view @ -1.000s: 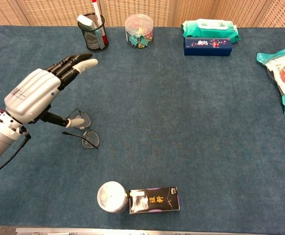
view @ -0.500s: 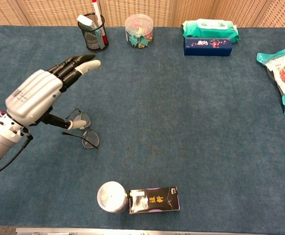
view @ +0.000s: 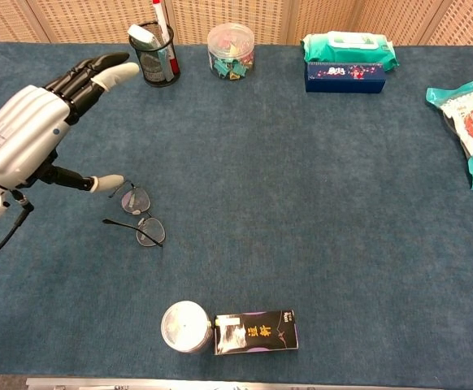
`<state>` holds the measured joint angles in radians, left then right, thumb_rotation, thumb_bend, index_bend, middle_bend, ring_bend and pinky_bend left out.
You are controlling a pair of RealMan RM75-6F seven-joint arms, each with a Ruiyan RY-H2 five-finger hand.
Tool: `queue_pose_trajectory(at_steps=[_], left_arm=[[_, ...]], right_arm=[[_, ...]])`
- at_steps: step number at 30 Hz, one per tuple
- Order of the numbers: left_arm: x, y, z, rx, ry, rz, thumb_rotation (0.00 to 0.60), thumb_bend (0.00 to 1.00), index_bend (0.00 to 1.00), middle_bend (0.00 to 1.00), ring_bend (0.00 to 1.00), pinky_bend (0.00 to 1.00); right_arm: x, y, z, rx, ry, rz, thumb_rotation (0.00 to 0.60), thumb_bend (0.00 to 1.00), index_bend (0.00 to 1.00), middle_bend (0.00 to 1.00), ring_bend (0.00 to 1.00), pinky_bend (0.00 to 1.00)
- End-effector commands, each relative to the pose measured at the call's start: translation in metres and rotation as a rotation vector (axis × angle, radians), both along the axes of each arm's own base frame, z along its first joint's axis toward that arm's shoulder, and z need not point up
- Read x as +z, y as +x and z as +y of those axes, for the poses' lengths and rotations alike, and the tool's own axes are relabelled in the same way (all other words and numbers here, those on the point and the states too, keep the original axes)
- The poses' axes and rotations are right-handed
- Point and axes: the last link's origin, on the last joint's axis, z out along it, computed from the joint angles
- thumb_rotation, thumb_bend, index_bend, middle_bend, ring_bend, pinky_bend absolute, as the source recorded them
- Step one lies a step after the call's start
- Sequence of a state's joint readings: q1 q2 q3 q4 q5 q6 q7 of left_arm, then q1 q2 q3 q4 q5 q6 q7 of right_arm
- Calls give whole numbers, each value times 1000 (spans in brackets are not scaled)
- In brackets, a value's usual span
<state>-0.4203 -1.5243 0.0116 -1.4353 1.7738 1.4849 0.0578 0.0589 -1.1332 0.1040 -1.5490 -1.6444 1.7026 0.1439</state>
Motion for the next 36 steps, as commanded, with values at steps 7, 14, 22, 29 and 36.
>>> queue_pose_trajectory(at_steps=[7,14,22,29,36], left_arm=[[-9,-14,16,58,-20,49,600,83,0,0,13,173],[-14,-6,18,37,-30,49,600,82,0,0,13,173],[-20,-4,18,41,-43,46,600,82,0,0,13,173],[-24,-6,16,45,-55,44,600,83,0,0,13,173],[-28,-7,13,48,-69,36,600,83,0,0,13,173]], right_arm=[[0,-1,-2,-7,0,0,600,207,294,419,314,304],[0,-1,-2,-9,2,0,600,207,294,419,314,304],[2,-1,-1,-7,-5,-5,600,207,294,419,314,304],[3,-2,-1,-7,-7,-5,600,207,294,419,314,304],[2,-1,-1,-8,-6,-4,600,207,294,419,314,304]])
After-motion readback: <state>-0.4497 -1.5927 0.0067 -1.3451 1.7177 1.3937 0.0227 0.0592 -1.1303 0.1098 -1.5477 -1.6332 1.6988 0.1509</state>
